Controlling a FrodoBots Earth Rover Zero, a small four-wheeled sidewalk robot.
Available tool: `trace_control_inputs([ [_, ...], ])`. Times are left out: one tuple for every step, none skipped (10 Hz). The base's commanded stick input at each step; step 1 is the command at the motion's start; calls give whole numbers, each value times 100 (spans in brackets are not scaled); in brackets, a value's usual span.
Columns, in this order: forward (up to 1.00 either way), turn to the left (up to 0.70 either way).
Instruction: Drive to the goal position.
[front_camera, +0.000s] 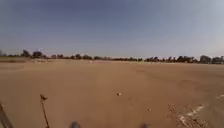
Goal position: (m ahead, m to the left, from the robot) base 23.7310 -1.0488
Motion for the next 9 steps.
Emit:
trace_control_inputs([
  [50,48],
  [50,42],
  [50,0],
  [50,0],
  [50,0],
  [50,0],
  [50,0],
  [50,0],
  [50,0],
])
